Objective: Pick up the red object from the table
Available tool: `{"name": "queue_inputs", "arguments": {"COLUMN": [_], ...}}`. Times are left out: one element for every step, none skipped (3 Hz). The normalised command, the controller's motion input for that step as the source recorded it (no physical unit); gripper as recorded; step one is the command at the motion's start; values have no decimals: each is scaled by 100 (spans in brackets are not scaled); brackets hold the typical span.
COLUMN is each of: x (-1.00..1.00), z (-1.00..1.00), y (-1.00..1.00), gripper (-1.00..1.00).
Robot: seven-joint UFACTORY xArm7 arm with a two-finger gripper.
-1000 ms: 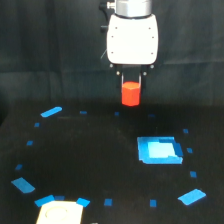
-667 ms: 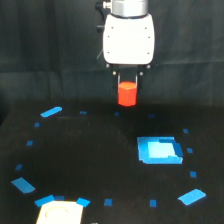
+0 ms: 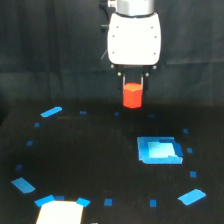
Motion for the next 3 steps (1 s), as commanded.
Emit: {"name": "queue_inputs", "arguments": {"x": [32, 27, -44], "z": [-46, -4, 63], "y": [-11, -27, -2], "gripper": [-100, -100, -54]}}
